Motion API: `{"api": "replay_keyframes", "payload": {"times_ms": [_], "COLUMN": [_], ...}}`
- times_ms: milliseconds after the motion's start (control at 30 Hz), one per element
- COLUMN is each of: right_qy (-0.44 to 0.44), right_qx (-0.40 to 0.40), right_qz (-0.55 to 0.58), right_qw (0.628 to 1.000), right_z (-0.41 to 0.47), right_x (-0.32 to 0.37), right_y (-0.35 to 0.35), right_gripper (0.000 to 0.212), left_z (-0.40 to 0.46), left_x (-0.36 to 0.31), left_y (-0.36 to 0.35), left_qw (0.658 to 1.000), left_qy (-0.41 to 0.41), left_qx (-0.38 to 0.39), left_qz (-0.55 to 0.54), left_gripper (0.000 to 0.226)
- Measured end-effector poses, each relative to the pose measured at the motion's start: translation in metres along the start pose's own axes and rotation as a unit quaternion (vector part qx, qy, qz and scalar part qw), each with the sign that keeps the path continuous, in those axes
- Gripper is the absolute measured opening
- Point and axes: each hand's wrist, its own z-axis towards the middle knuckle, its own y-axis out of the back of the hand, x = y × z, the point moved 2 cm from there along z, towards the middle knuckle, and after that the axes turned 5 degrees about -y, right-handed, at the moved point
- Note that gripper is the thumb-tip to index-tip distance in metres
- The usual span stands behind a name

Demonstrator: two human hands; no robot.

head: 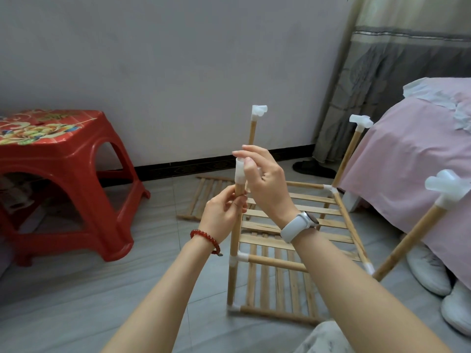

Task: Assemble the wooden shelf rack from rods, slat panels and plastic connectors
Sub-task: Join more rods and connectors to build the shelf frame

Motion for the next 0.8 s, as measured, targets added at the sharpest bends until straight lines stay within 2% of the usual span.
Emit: {"api": "replay_keyframes", "payload": {"times_ms": [267,500,700,800], "right_qy": [-0.006,0.007,0.004,-0.03], "right_qx": [0.068,0.09,0.071,0.103], "right_qz": [0.08,0.076,0.041,0.029], "right_qw": [0.994,0.993,0.997,0.994], "right_z": [0.006,0.005,-0.001,-0.004], "right_x": [-0.007,-0.005,-0.004,-0.003], "right_y": [-0.007,-0.013,0.003,0.013], "right_gripper": [0.03,0.028,0.025,0.025], "left_z": [0.0,-0.004,-0.007,-0.007], "left_x": [0.003,-0.002,-0.008,-0.013], "left_y": [0.008,0.016,0.001,-0.003], "left_qw": [1.0,0.999,0.997,0.998], "left_qy": [0.005,0.022,0.028,0.041], "left_qx": [-0.005,-0.02,-0.035,-0.011], "left_qz": [0.007,0.03,0.056,0.056], "left_gripper": [0.019,0.023,0.011,0.009]}}
